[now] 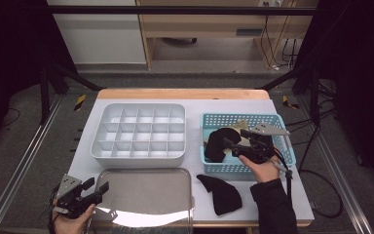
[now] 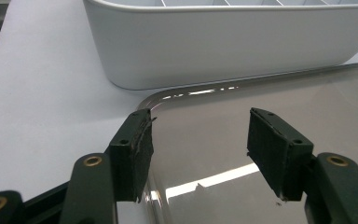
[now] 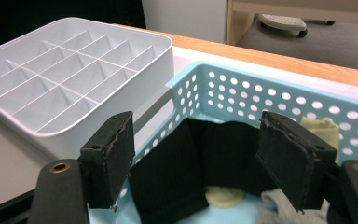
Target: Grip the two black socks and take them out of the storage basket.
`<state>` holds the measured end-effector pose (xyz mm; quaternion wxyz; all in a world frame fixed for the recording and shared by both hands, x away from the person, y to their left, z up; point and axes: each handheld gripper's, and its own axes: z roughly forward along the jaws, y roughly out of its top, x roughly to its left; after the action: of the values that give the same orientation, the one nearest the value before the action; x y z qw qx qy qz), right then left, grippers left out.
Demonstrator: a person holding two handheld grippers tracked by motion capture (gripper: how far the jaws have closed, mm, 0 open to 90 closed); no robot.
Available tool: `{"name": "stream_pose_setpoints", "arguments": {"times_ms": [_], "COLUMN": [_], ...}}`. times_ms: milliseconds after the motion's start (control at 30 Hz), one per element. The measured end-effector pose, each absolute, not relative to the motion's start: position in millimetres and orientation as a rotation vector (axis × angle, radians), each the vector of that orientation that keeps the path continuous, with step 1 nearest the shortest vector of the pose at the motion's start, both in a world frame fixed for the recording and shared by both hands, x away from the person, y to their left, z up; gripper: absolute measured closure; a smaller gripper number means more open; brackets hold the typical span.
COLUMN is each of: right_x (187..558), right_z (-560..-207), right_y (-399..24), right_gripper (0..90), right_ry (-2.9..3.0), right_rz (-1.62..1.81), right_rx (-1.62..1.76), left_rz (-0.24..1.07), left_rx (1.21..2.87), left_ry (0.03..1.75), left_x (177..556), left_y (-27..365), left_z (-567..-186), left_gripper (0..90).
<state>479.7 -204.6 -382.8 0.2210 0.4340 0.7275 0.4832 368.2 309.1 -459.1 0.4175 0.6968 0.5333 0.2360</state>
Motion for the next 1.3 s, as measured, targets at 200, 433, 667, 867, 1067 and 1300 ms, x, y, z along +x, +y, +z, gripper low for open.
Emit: {"name": "stream_pose_setpoints", "arguments": {"times_ms": [200, 433, 667, 867, 1067, 1300], "right_x": [506, 533, 553, 564, 573, 577], "right_z": [-381, -385, -403, -419, -434, -444], "right_y": [-198, -188, -176, -169, -164, -159], "right_gripper": [27.9, 28.6, 28.2, 24.1, 19.7, 17.2], "right_ry": [1.997, 1.994, 2.022, 2.030, 2.059, 2.088], "right_rz": [1.316, 1.282, 1.245, 1.206, 1.165, 1.103], "right_rx": [1.235, 1.261, 1.300, 1.334, 1.389, 1.410], "left_rz": [0.592, 0.592, 0.589, 0.588, 0.587, 0.587], "left_rx": [1.747, 1.747, 1.747, 1.749, 1.750, 1.755], "left_ry": [1.339, 1.341, 1.342, 1.343, 1.344, 1.343], "left_x": [368, 368, 369, 369, 369, 370], "left_y": [310, 310, 311, 311, 311, 311], "left_z": [-459, -459, -460, -460, -460, -460], "left_gripper": [39.1, 39.1, 39.2, 39.2, 39.2, 39.2]}}
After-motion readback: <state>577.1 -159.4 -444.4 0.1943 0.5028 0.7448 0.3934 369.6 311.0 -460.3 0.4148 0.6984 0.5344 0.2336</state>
